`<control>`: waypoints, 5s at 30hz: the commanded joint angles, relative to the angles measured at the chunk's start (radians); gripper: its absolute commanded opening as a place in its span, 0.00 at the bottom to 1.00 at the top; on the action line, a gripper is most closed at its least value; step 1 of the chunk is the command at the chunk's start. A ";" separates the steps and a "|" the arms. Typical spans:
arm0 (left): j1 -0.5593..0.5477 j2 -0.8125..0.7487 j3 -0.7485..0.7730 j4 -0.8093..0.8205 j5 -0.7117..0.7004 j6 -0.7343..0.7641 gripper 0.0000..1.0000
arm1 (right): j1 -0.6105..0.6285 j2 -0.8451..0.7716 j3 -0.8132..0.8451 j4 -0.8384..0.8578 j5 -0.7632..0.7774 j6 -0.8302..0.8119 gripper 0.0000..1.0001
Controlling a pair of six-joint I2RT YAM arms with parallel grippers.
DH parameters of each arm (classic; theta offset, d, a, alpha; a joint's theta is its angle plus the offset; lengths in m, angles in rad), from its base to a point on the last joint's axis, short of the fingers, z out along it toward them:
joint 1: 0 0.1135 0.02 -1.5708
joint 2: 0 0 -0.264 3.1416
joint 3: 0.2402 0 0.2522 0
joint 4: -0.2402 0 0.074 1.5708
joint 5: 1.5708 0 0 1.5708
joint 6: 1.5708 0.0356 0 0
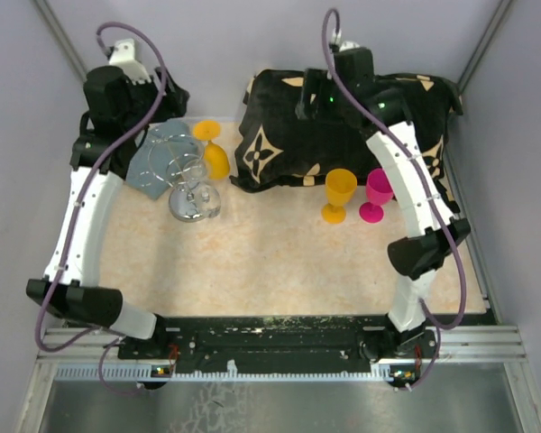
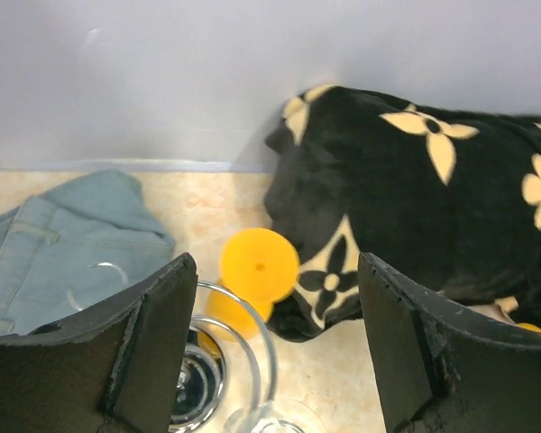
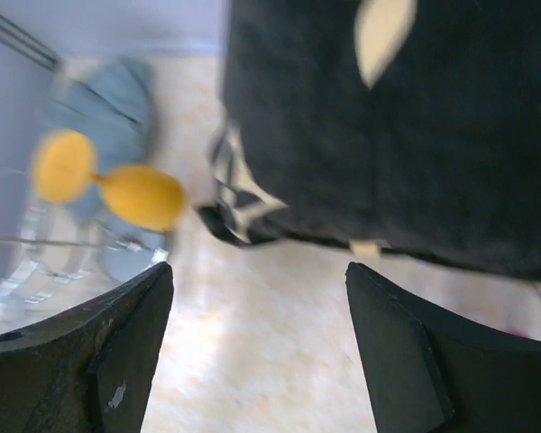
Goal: Take the wine glass off the wine glass rack
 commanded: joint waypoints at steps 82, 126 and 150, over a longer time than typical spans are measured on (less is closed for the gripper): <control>0.541 -0.031 -0.308 0.113 0.546 -0.524 1.00 | 0.100 0.683 0.234 1.028 -0.865 0.816 0.36; 0.541 -0.042 -0.344 0.142 0.563 -0.534 1.00 | 0.101 0.698 0.233 1.035 -0.871 0.845 0.00; 0.542 -0.032 -0.346 0.159 0.582 -0.550 1.00 | 0.049 0.572 0.188 1.056 -0.839 0.863 0.00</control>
